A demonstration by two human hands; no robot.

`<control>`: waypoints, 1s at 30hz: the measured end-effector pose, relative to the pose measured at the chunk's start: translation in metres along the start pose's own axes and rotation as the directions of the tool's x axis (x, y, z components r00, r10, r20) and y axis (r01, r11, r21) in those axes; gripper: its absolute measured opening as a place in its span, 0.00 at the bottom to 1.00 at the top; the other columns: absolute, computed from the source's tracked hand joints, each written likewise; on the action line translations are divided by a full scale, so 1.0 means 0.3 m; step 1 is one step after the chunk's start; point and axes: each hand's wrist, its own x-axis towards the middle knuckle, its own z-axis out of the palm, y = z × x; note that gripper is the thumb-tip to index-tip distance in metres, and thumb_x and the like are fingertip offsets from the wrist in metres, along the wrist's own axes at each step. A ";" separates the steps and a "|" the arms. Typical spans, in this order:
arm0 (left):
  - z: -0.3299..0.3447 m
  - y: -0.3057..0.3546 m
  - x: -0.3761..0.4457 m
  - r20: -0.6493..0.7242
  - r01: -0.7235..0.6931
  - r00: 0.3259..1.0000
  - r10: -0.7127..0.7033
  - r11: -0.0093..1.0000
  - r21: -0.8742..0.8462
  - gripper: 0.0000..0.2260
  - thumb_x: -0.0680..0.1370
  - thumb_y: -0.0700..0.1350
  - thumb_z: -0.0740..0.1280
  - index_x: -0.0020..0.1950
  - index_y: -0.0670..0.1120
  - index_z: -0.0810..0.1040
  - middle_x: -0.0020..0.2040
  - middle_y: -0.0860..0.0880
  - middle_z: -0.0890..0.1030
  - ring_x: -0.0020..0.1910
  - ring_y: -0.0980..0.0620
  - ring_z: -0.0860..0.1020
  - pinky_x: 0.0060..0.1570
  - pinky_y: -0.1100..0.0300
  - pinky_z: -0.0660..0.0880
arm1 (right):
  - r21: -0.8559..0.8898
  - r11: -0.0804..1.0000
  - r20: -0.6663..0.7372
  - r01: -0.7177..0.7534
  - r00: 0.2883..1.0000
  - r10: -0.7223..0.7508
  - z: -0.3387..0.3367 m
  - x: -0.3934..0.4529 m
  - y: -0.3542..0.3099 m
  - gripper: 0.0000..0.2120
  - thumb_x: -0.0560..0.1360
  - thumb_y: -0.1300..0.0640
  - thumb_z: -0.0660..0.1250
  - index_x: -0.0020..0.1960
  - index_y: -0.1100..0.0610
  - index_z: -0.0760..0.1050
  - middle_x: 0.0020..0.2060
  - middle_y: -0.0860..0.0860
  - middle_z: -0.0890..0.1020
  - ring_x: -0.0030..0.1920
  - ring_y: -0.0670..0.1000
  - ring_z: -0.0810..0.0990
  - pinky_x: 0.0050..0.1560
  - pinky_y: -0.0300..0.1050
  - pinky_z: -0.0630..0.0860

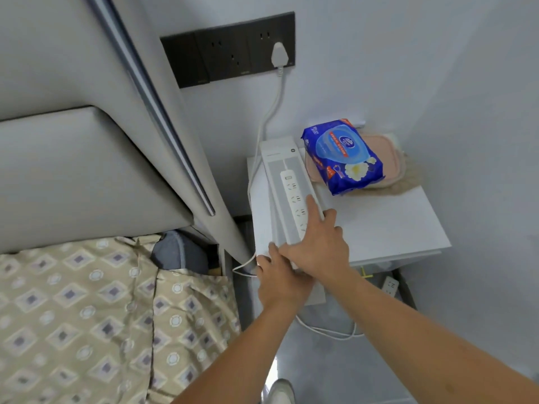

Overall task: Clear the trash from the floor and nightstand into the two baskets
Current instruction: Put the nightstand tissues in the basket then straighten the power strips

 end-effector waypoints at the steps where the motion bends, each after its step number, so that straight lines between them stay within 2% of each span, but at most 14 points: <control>1: 0.013 0.010 0.003 -0.018 0.012 1.000 -0.011 1.000 0.014 0.48 0.69 0.63 0.70 0.81 0.51 0.49 0.70 0.47 0.63 0.71 0.42 0.65 0.55 0.45 0.76 | 0.004 1.000 0.006 0.021 1.000 -0.021 -0.021 -0.003 0.013 0.56 0.60 0.28 0.71 0.78 0.40 0.43 0.65 0.52 0.62 0.58 0.59 0.72 0.53 0.56 0.76; 5: 0.047 0.038 -0.003 -0.082 -0.027 0.996 0.034 0.996 0.081 0.56 0.63 0.69 0.74 0.81 0.51 0.46 0.65 0.47 0.65 0.66 0.42 0.68 0.52 0.44 0.77 | 0.032 0.997 0.075 0.076 0.994 -0.079 -0.116 -0.022 0.066 0.57 0.54 0.24 0.61 0.78 0.39 0.45 0.63 0.50 0.63 0.58 0.56 0.74 0.56 0.55 0.77; 8: 0.069 0.041 -0.022 -0.128 -0.016 0.991 0.035 0.990 0.142 0.59 0.64 0.69 0.75 0.82 0.48 0.43 0.68 0.44 0.65 0.67 0.40 0.68 0.55 0.43 0.77 | 0.107 0.989 0.141 0.103 0.983 -0.118 -0.185 -0.023 0.108 0.54 0.58 0.31 0.68 0.78 0.38 0.46 0.63 0.48 0.63 0.60 0.56 0.75 0.60 0.56 0.77; 9: 0.073 0.039 -0.026 -0.144 0.006 0.989 0.015 0.989 0.148 0.57 0.67 0.67 0.74 0.82 0.48 0.42 0.69 0.43 0.66 0.69 0.39 0.68 0.58 0.42 0.76 | 0.121 0.985 0.147 0.120 0.980 -0.137 -0.206 -0.028 0.123 0.54 0.59 0.33 0.70 0.78 0.37 0.46 0.63 0.48 0.63 0.60 0.56 0.75 0.60 0.57 0.77; 11: 0.073 0.041 -0.032 -0.167 0.044 0.986 -0.023 0.991 0.123 0.48 0.71 0.62 0.65 0.82 0.49 0.42 0.70 0.41 0.66 0.70 0.37 0.67 0.62 0.40 0.74 | 0.141 0.978 0.145 0.157 0.973 -0.177 -0.241 -0.044 0.149 0.53 0.59 0.34 0.70 0.77 0.36 0.46 0.61 0.46 0.63 0.59 0.57 0.75 0.58 0.56 0.77; 13: 0.060 0.049 -0.035 -0.171 0.051 0.985 -0.034 0.994 0.099 0.45 0.68 0.60 0.58 0.81 0.48 0.44 0.71 0.41 0.65 0.71 0.37 0.65 0.63 0.40 0.71 | 0.185 0.968 0.141 0.170 0.970 -0.197 -0.271 -0.070 0.175 0.53 0.57 0.34 0.69 0.76 0.34 0.46 0.60 0.44 0.63 0.57 0.56 0.76 0.56 0.55 0.77; 16: 0.033 0.065 -0.023 -0.158 0.061 0.986 -0.046 0.994 0.089 0.48 0.66 0.64 0.63 0.80 0.46 0.48 0.71 0.41 0.64 0.72 0.37 0.64 0.63 0.40 0.71 | 0.260 0.946 0.114 0.193 0.967 -0.229 -0.301 -0.127 0.233 0.51 0.57 0.35 0.68 0.75 0.30 0.46 0.57 0.41 0.63 0.53 0.52 0.75 0.53 0.53 0.76; 18: 0.020 0.072 -0.019 -0.165 0.051 0.986 -0.036 0.995 0.082 0.43 0.68 0.62 0.70 0.76 0.46 0.55 0.68 0.41 0.67 0.69 0.36 0.66 0.61 0.39 0.72 | 0.296 0.931 0.102 0.214 0.962 -0.254 -0.311 -0.174 0.284 0.50 0.59 0.36 0.69 0.74 0.28 0.46 0.57 0.40 0.63 0.53 0.51 0.76 0.53 0.53 0.77; 21: -0.010 0.067 -0.058 -0.199 0.006 0.980 0.001 0.999 0.038 0.37 0.68 0.64 0.71 0.69 0.47 0.61 0.63 0.44 0.71 0.62 0.40 0.70 0.53 0.43 0.74 | 0.354 0.909 0.091 0.220 0.959 -0.268 -0.316 -0.244 0.368 0.51 0.61 0.37 0.72 0.76 0.28 0.45 0.59 0.39 0.65 0.57 0.48 0.76 0.56 0.53 0.79; 23: -0.035 0.052 -0.106 -0.191 -0.002 0.982 0.000 1.000 -0.008 0.36 0.67 0.65 0.69 0.68 0.49 0.64 0.60 0.46 0.72 0.58 0.42 0.73 0.52 0.45 0.76 | 0.414 0.891 0.091 0.186 0.965 -0.244 -0.316 -0.282 0.414 0.52 0.62 0.36 0.73 0.76 0.28 0.45 0.63 0.37 0.65 0.62 0.45 0.73 0.60 0.51 0.77; 26: -0.074 0.031 -0.195 -0.149 0.007 0.988 -0.029 0.990 -0.144 0.40 0.64 0.67 0.67 0.72 0.51 0.64 0.61 0.48 0.74 0.56 0.44 0.77 0.54 0.44 0.79 | 0.559 0.823 0.129 0.105 0.969 -0.211 -0.317 -0.336 0.460 0.50 0.64 0.38 0.77 0.75 0.25 0.48 0.69 0.32 0.64 0.70 0.41 0.68 0.68 0.52 0.73; 30: -0.133 -0.015 -0.312 -0.114 0.025 0.992 -0.062 0.954 -0.299 0.47 0.61 0.70 0.66 0.76 0.52 0.63 0.65 0.50 0.77 0.59 0.43 0.78 0.59 0.45 0.77 | 0.640 0.767 0.195 0.047 0.956 -0.220 -0.325 -0.411 0.472 0.50 0.66 0.47 0.77 0.74 0.23 0.49 0.71 0.30 0.63 0.71 0.40 0.68 0.71 0.53 0.73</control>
